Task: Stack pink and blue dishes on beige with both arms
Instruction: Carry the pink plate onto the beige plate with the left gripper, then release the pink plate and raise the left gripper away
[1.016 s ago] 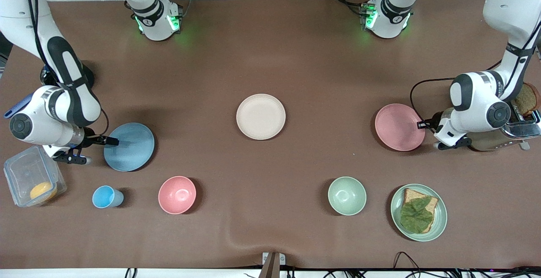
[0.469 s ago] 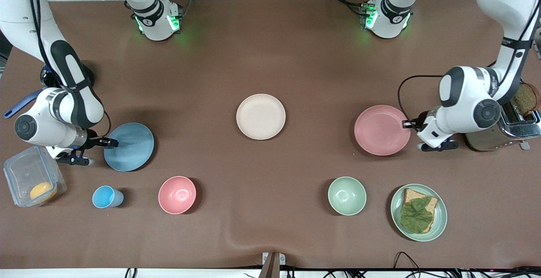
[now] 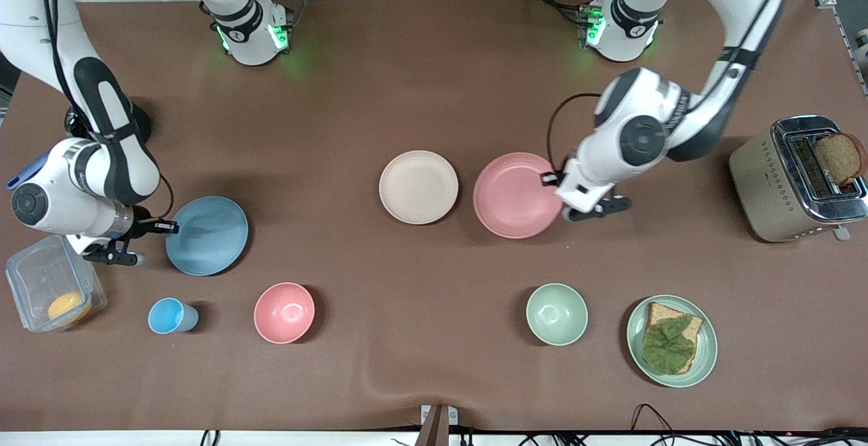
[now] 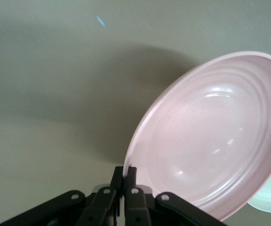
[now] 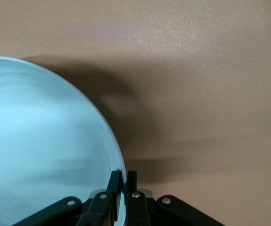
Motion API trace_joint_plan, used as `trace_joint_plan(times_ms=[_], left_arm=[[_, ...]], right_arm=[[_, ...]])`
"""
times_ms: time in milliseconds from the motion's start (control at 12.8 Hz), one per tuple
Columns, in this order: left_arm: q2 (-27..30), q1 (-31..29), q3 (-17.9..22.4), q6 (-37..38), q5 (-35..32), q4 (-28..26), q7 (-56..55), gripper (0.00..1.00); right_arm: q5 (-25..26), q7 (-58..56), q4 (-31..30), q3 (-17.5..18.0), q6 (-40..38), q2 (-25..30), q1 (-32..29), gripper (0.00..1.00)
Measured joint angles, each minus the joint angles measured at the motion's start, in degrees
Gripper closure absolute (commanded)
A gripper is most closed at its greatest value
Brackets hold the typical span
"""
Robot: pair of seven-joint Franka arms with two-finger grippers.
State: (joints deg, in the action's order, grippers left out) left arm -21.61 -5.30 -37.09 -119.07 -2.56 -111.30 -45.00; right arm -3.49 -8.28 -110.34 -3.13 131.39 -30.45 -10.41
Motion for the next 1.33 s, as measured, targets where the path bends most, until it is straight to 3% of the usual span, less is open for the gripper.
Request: trace_joint_plan(times_ms=[312, 469, 938, 1250, 1328], left_arm=[[-5.9, 8.9, 0.1, -7.7, 0.0, 0.4, -9.9, 1.00], [-7.9, 11.5, 0.1, -11.0, 0.0, 0.6, -12.4, 1.00], [-13.7, 15.4, 0.2, -16.9, 0.0, 3.2, -13.7, 1.00], [-16.2, 16.4, 0.9, -17.0, 0.0, 5.5, -13.7, 1.00], [-16.6, 16.5, 0.9, -17.0, 0.0, 6.1, -13.7, 0.74]], right_arm=[[-0.2, 0.0, 0.2, 0.1, -2.6, 2.2, 0.0, 1.00], [-3.0, -0.1, 0.5, 0.3, -5.9, 4.0, 0.0, 1.00], [-10.0, -1.0, 0.8, 2.9, -11.7, 7.3, 0.3, 1.00], [-13.7, -1.2, 2.2, 3.9, -24.9, 13.0, 0.4, 1.00], [-15.0, -1.5, 2.7, 3.9, -28.2, 14.5, 0.4, 1.00]])
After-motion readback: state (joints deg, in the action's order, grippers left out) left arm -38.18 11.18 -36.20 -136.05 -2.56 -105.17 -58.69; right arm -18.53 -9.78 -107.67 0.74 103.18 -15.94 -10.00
